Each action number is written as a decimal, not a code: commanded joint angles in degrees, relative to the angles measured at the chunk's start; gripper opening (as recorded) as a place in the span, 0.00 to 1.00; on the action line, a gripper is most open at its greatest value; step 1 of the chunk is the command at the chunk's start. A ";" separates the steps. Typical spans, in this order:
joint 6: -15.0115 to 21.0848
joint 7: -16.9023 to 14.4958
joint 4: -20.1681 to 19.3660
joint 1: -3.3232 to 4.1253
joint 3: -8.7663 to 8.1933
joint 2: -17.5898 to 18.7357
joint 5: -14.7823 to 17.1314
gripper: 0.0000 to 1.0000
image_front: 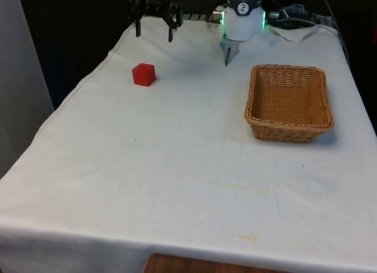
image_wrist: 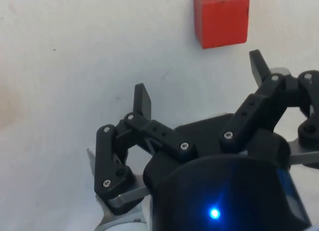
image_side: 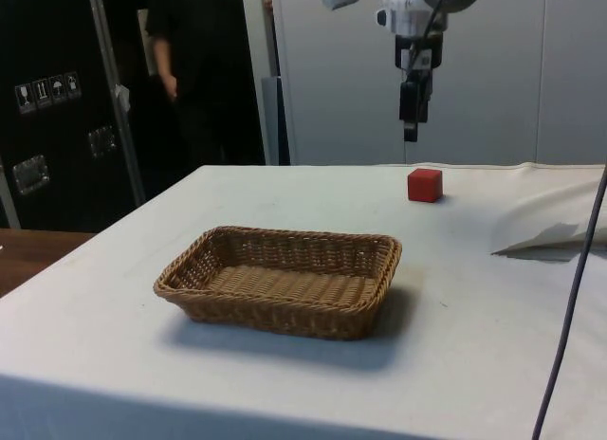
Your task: Pick up the cube and place it into the basket.
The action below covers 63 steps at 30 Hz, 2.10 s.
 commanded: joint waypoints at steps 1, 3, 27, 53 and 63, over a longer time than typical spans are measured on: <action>1.60 0.29 -0.11 -0.34 -0.17 0.63 -0.69 1.00; 2.86 0.34 -0.23 -0.34 -0.69 1.60 -0.57 1.00; 18.56 4.70 -0.74 -0.29 -3.84 15.13 0.80 1.00; 28.19 10.31 1.43 -0.80 -3.90 26.64 0.52 1.00; 28.07 10.54 1.78 -0.23 -4.35 27.16 0.46 0.80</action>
